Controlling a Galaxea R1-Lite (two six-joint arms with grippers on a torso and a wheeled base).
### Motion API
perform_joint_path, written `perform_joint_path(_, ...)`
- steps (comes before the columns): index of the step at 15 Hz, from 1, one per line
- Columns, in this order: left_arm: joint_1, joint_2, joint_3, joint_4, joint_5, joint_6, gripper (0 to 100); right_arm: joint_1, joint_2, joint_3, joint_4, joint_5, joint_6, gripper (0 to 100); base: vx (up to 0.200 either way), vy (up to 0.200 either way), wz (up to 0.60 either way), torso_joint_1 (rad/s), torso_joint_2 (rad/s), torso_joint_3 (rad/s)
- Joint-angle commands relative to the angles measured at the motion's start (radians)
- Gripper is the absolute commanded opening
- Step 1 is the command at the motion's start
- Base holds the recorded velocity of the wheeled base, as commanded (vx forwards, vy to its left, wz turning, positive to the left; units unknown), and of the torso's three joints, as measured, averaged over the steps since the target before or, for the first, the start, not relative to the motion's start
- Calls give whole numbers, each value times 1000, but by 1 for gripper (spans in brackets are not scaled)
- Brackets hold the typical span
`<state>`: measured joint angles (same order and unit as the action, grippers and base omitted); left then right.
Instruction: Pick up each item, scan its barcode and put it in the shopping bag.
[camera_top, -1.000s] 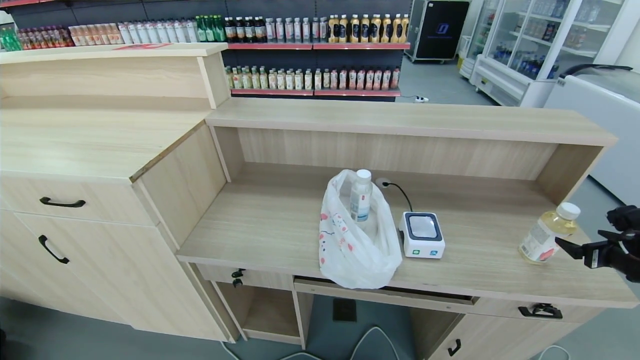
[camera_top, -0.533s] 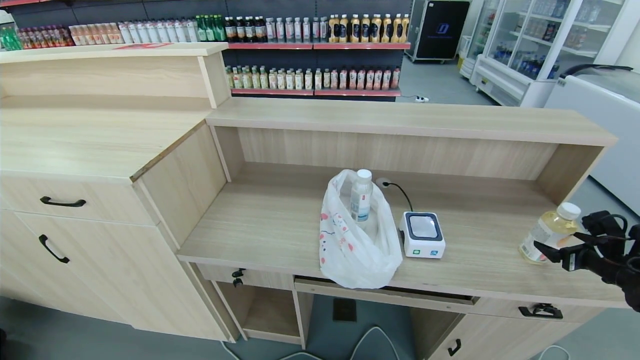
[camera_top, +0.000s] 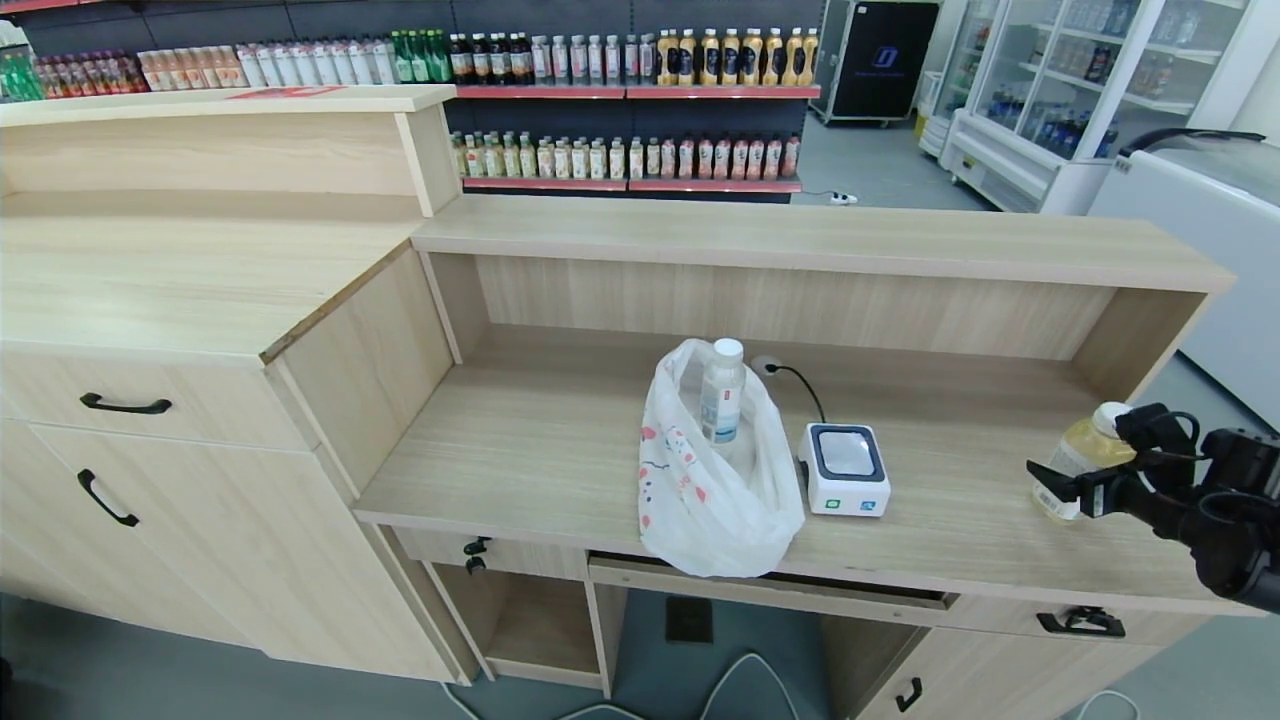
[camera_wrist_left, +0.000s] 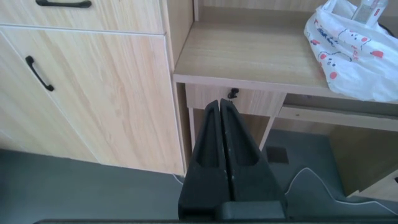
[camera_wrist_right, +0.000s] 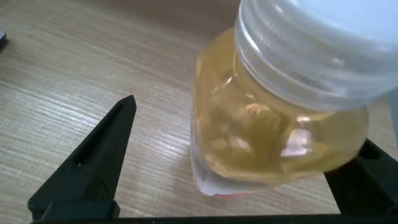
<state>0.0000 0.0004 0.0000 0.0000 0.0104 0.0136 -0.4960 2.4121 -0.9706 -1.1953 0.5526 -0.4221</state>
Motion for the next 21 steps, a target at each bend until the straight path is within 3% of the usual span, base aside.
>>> perform_joint_path(1, 0, 0, 0, 0, 0, -1, 0, 10, 25, -45, 3, 0, 0, 100, 0, 0, 0, 0, 0, 0)
perform_joint_path(10, 0, 0, 0, 0, 0, -1, 0, 14, 104, -128, 5, -59, -3, 100, 0, 0, 0, 0, 0, 0)
perform_joint_path(11, 0, 0, 0, 0, 0, -1, 0, 14, 105, -137, 5, -59, -3, 0, 0, 0, 0, 0, 0, 0)
perform_joint_path(21, 0, 0, 0, 0, 0, -1, 0, 31, 78, -163, 2, -62, 19, 0, 0, 0, 0, 0, 0, 0)
